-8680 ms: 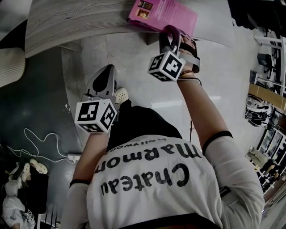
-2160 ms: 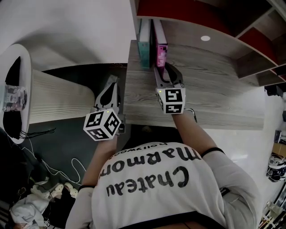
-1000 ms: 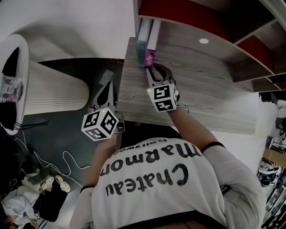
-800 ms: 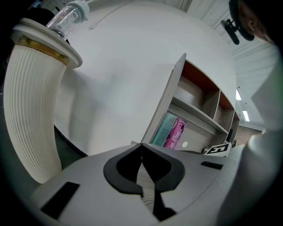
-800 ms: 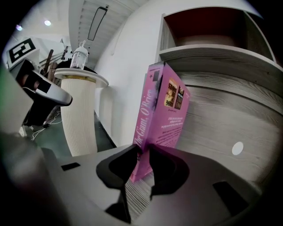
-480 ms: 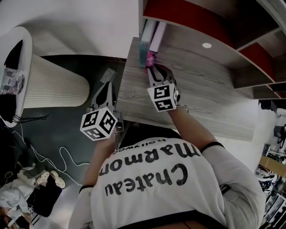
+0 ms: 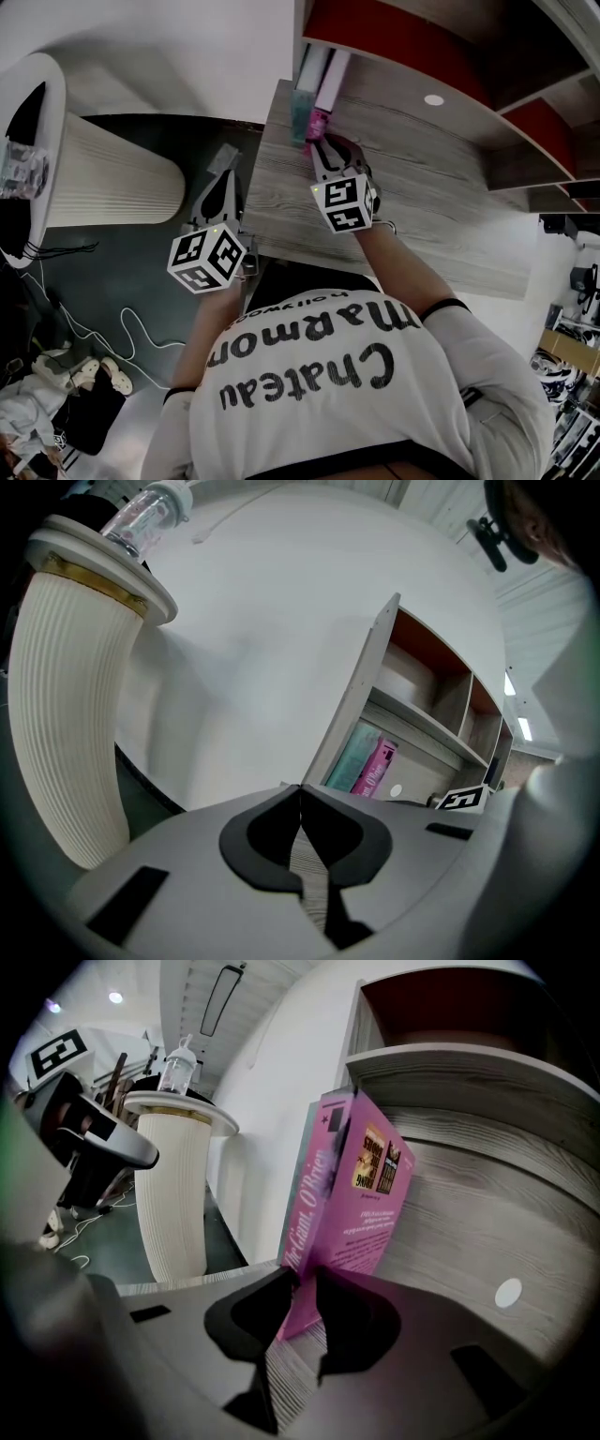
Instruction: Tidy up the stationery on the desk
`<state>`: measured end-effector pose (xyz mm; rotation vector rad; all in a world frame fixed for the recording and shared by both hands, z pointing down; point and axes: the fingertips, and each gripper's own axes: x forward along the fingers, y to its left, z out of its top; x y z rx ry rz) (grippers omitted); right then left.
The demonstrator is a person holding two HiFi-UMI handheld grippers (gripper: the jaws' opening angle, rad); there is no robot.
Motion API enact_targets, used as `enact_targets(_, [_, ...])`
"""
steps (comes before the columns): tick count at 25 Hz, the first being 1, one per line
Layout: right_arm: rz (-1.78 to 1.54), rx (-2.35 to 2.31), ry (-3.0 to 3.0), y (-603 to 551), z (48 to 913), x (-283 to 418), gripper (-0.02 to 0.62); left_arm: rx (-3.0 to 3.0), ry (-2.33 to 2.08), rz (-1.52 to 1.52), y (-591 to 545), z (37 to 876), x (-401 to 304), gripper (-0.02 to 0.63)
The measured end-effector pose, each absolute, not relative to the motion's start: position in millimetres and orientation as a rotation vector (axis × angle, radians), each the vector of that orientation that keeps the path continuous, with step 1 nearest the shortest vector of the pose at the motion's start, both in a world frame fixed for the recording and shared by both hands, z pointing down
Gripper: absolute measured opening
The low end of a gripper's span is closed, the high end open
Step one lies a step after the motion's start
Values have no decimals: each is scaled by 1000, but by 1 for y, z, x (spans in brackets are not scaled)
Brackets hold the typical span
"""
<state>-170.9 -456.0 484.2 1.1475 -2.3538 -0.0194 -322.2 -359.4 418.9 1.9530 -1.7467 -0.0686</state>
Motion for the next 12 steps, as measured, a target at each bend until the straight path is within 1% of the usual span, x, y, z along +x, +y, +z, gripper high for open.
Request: enact_targets(12, [-22, 1125, -2354, -468, 483, -166, 92, 1953, -1741, -71, -368, 420, -321, 17])
